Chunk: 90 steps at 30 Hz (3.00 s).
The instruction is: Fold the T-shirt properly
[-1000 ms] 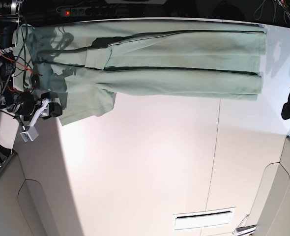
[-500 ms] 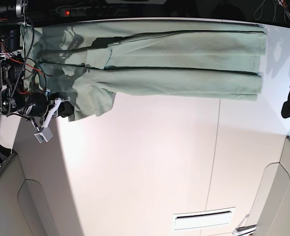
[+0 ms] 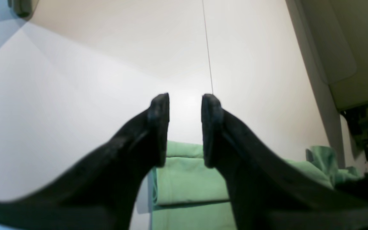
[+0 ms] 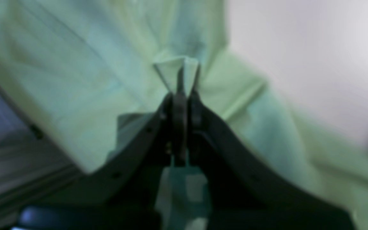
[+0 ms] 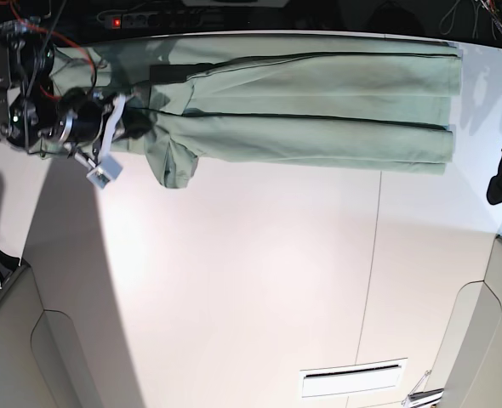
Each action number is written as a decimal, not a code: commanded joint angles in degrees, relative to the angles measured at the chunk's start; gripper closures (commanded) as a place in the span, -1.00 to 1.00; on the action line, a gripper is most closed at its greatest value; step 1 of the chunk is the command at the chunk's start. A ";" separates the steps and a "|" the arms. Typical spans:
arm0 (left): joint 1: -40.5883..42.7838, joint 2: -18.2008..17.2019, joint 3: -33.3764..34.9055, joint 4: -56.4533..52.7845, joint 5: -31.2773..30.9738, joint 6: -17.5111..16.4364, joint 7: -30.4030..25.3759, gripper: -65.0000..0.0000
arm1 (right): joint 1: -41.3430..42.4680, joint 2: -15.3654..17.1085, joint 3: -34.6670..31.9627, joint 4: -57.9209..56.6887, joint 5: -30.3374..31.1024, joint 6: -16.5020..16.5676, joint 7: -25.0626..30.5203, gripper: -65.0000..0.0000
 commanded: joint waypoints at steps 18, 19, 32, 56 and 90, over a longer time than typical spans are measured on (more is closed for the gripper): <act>-0.50 -1.44 -0.42 0.96 -1.25 -0.73 -1.05 0.39 | -9.09 -1.14 0.42 15.98 4.42 0.33 -0.55 1.00; -0.50 -1.44 -0.42 0.96 -1.25 -0.73 -1.05 0.39 | -9.18 -1.14 0.42 16.11 5.66 0.33 -1.73 1.00; -0.50 -1.44 -0.42 0.96 -1.25 -0.73 -0.79 0.39 | -13.09 -1.14 0.42 16.20 7.32 0.59 -3.72 1.00; 15.54 2.47 -0.79 0.94 6.12 -0.73 -3.30 -0.03 | -7.82 -1.09 8.94 26.47 -10.05 -1.27 5.38 0.01; 12.92 11.89 6.78 0.83 16.76 -0.73 -15.85 -0.03 | -7.72 -1.09 15.54 23.04 -10.34 -1.25 7.06 0.01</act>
